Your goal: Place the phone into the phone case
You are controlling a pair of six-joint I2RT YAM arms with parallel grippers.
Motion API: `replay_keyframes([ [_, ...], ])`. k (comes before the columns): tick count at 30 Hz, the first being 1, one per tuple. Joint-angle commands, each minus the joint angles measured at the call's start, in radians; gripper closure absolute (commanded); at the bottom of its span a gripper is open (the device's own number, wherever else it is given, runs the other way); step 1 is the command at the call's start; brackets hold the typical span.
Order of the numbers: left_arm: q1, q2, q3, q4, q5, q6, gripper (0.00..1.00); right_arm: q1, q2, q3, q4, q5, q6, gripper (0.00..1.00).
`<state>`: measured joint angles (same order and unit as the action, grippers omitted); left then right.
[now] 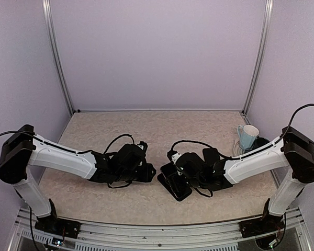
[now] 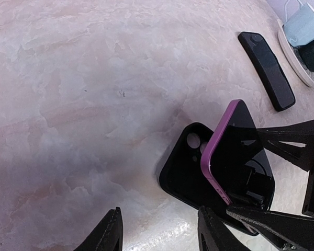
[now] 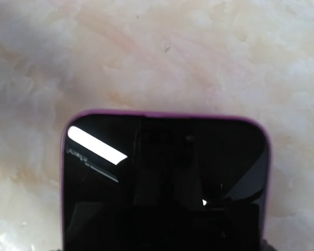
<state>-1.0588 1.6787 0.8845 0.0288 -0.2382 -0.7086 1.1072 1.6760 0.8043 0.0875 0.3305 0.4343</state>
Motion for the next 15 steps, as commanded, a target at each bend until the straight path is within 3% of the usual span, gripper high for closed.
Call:
replay_keyframes([
  [1, 0.009, 0.006, -0.007, -0.003, -0.010, -0.001, 0.50, 0.021, 0.017, -0.001, -0.005, 0.008, -0.002, 0.61],
  [15, 0.008, 0.045, 0.036, -0.025, -0.010, 0.007, 0.50, 0.036, -0.012, 0.022, -0.110, -0.039, -0.008, 0.57],
])
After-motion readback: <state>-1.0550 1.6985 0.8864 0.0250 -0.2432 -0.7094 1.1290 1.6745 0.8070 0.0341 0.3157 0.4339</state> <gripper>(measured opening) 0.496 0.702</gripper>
